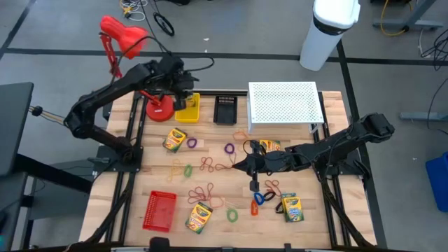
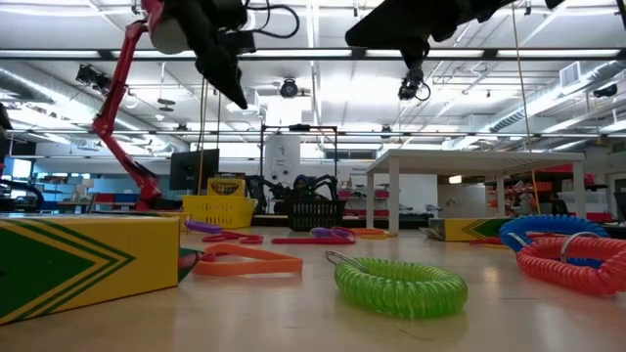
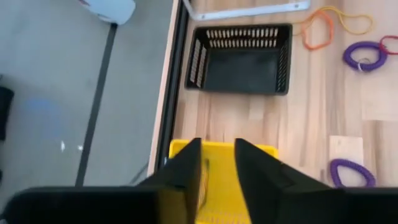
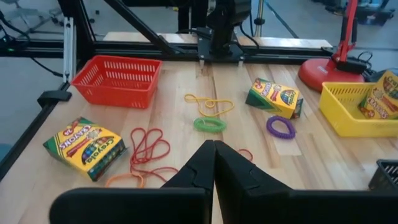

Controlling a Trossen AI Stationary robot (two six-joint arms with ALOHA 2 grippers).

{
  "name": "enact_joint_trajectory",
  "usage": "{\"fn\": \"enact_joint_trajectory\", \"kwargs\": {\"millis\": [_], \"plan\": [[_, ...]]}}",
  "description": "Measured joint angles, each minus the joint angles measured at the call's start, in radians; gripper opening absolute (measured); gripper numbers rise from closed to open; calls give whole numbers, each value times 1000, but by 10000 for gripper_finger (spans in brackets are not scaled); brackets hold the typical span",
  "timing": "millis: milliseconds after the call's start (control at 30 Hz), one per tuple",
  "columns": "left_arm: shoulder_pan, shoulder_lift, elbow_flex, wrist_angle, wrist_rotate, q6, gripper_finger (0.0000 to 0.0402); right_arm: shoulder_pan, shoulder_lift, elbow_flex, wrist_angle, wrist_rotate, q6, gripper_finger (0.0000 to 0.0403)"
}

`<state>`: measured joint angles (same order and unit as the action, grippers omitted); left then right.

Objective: Pick & Place Office Desk Supplies
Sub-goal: Put the violet spiral keychain into the black bin

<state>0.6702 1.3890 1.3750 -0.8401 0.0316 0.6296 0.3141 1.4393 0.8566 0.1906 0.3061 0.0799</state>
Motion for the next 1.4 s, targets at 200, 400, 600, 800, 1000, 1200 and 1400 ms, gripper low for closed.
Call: {"fn": "enact_joint_trajectory", "kwargs": {"millis": [200,400,600,800,1000,1200,1400], "plan": [[-36,16,0,3,72,-12,39,0,6,0,28,8,-6,16],[-72,14,-41,123,127,-73,12,0,6,0,31,9,-10,16],[-156,-35,-249,494,135,-223,7,0,6,0,24,58,-37,10],[-246,-50,-548,976,154,-340,8,0,5,-14,46,222,-37,7],[-330,-50,-818,1479,153,-439,8,-15,5,-166,345,317,-36,4],[-398,-50,-910,1654,151,-595,8,-26,5,-334,749,380,-62,11],[-458,-41,-899,1656,148,-642,9,-31,1,-401,872,449,-27,7]]}}
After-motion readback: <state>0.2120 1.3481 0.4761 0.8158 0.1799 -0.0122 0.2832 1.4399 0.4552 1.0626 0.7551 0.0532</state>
